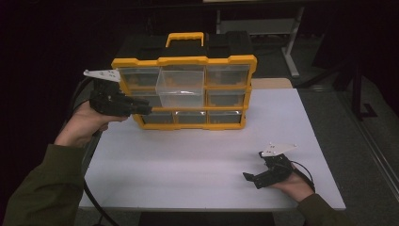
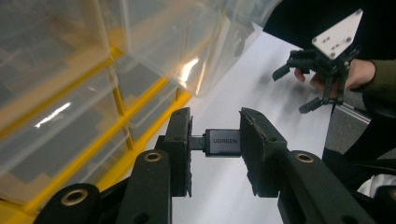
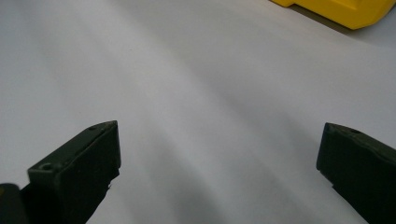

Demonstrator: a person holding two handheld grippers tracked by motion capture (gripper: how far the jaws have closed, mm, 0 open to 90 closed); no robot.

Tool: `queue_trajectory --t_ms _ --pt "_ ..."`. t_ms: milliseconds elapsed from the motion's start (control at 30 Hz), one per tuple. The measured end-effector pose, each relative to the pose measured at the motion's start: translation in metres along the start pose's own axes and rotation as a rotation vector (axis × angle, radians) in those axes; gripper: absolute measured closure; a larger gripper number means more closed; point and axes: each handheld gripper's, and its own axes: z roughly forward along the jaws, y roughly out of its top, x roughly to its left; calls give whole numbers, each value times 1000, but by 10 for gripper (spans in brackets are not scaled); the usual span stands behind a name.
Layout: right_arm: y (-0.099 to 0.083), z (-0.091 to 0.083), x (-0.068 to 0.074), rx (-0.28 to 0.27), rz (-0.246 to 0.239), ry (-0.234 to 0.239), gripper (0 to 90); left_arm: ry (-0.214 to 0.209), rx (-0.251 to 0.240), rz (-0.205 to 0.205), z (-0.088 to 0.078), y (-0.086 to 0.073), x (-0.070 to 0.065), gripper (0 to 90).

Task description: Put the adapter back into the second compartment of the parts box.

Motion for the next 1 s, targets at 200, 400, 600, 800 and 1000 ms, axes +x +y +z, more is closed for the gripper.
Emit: queue_trajectory --t_ms 200,400,600,800,1000 --pt "0 0 0 1 0 0 0 -7 -18 4 -12 17 4 647" --pt "0 0 0 2 1 2 0 -5 -37 24 -21 35 4 647" --pt "0 0 0 -3 2 4 0 -9 -50 42 -22 54 3 647" --pt "-1 -1 -1 -5 9 8 0 -22 -56 65 -16 71 -1 647" --pt "-3 -2 -3 -10 11 9 0 -27 -53 75 -6 83 -3 646"
